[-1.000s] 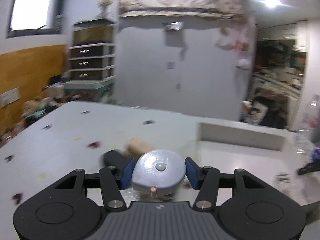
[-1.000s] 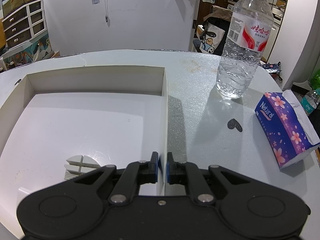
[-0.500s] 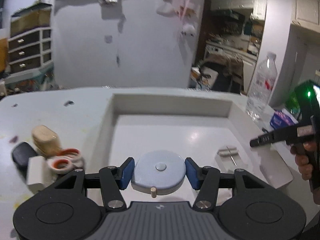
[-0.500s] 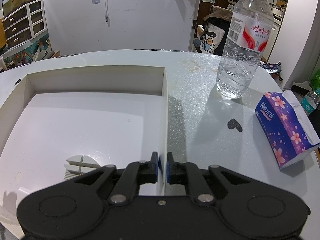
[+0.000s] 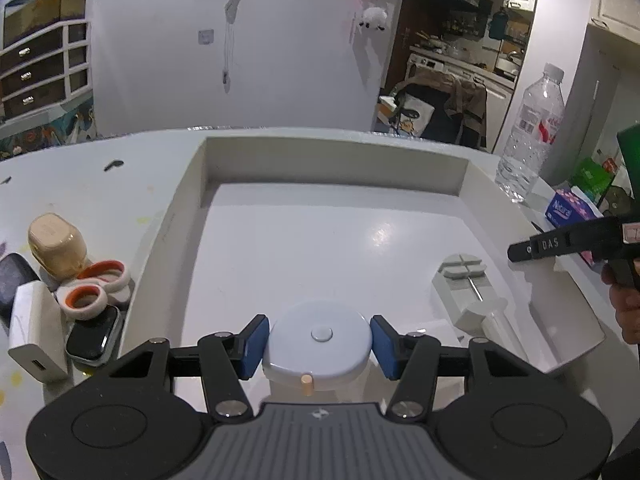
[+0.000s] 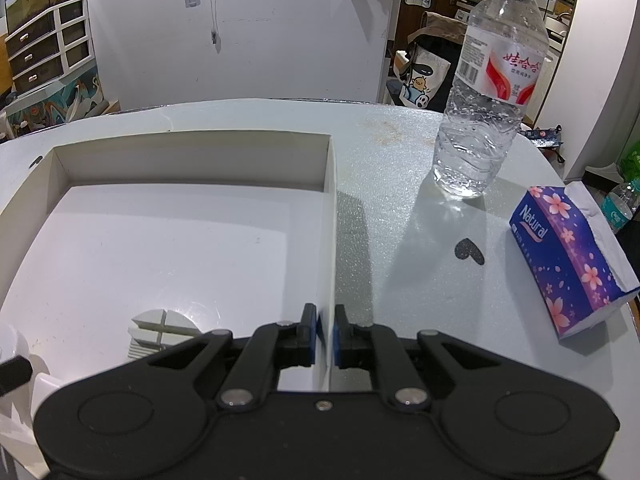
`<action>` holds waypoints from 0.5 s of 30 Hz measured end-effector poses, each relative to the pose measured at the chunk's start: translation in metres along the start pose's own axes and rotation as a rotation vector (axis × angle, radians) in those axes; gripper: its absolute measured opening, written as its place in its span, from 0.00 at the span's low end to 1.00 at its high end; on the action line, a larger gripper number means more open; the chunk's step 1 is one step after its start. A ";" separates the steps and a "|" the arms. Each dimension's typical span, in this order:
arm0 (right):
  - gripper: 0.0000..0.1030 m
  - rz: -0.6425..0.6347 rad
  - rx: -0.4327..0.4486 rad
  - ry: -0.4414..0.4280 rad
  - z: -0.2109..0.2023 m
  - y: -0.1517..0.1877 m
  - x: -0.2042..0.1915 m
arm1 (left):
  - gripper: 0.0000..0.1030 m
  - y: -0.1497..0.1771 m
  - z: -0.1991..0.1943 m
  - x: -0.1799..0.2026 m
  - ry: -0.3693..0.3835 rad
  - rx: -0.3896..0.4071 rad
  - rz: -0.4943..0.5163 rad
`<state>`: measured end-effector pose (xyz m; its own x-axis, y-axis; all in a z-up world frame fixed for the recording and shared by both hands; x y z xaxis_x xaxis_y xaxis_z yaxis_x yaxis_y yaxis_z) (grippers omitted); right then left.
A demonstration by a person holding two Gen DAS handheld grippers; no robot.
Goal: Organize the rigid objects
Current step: 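Carry the tape measure into the box, lower it, open the left tool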
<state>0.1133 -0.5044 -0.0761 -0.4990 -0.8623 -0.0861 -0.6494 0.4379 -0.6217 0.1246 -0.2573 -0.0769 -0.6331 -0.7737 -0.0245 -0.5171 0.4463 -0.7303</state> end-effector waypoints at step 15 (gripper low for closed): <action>0.08 -0.001 0.000 0.001 0.000 0.000 0.000 | 0.77 -0.004 -0.014 0.006 0.001 0.015 0.012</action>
<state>0.1132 -0.5043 -0.0760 -0.4988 -0.8625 -0.0850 -0.6499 0.4371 -0.6218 0.1153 -0.2575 -0.0648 -0.6398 -0.7678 -0.0333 -0.5007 0.4493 -0.7398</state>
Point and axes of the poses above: each gripper's, at about its wrist camera, not at the fingertips, and z roughly the way its jaws point, x to its right, y to its underside, the point moved 4 cm from there along z, roughly the way its jaws point, and after that the axes turned 11 degrees about z, right-handed, at the moved point
